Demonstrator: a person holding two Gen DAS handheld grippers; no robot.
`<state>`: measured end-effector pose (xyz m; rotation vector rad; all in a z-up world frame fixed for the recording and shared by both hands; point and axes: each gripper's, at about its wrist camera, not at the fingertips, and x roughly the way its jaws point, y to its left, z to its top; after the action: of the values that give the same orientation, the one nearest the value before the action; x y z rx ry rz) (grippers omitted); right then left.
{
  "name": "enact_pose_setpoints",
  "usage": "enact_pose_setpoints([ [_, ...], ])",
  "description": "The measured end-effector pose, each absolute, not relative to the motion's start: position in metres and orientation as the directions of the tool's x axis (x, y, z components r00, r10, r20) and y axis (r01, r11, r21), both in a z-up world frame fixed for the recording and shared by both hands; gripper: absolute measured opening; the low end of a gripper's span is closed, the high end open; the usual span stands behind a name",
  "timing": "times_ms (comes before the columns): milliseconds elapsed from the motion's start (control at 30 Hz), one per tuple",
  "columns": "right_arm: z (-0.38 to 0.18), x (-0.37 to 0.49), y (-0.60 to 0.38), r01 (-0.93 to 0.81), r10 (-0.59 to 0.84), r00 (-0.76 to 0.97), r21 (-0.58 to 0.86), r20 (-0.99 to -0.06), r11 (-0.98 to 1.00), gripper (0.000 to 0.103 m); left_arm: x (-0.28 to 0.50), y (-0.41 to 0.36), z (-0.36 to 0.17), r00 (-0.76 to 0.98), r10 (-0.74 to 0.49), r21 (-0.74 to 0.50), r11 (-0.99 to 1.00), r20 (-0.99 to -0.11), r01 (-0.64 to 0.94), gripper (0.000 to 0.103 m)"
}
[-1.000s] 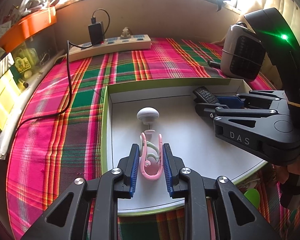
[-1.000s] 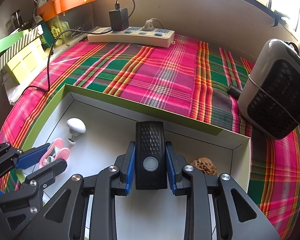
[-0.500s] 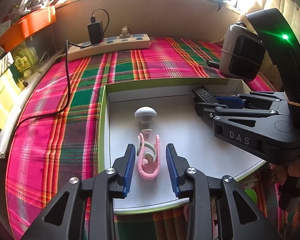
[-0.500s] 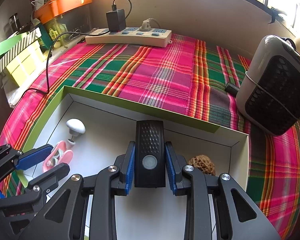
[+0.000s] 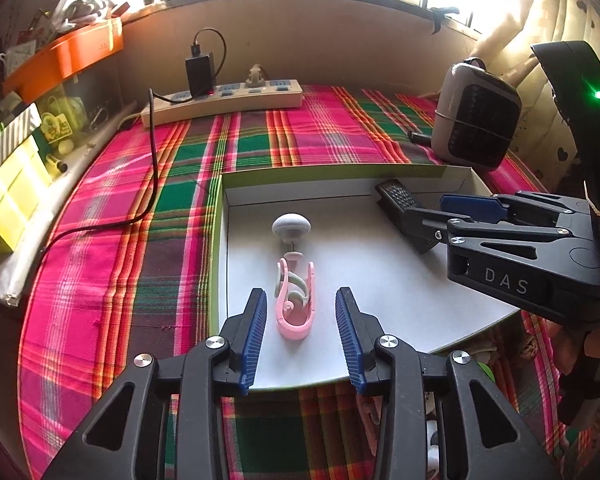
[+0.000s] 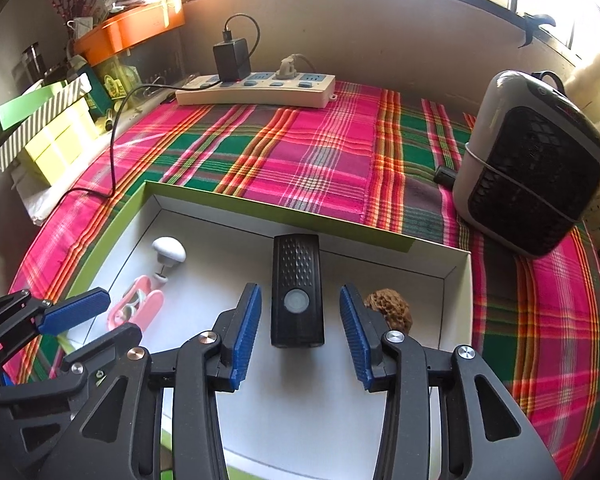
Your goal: Organize objects
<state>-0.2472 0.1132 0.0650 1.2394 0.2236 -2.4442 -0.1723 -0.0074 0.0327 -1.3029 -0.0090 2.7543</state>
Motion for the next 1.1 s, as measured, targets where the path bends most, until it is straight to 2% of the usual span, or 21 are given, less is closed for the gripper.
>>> enact_pose_setpoints([
  [500,0.103,-0.167,0.157,0.418,-0.304,-0.628,0.018,-0.716,-0.908,0.042,-0.102,-0.007,0.056,-0.689,0.097,-0.081,-0.995,-0.718,-0.055,0.035],
  [900,0.089,-0.117,0.188,0.393,-0.293,-0.643,0.023,-0.708,-0.919,0.043,-0.061,0.0,0.044,-0.664,0.189,-0.155,-0.982,-0.723,-0.111,0.038],
  [1100,0.08,-0.106,0.192,0.389,-0.291,-0.632,0.03,-0.718,-0.921,0.048,-0.059,0.005,0.039,-0.644,0.241,-0.192,-0.97,-0.726,-0.147,0.042],
])
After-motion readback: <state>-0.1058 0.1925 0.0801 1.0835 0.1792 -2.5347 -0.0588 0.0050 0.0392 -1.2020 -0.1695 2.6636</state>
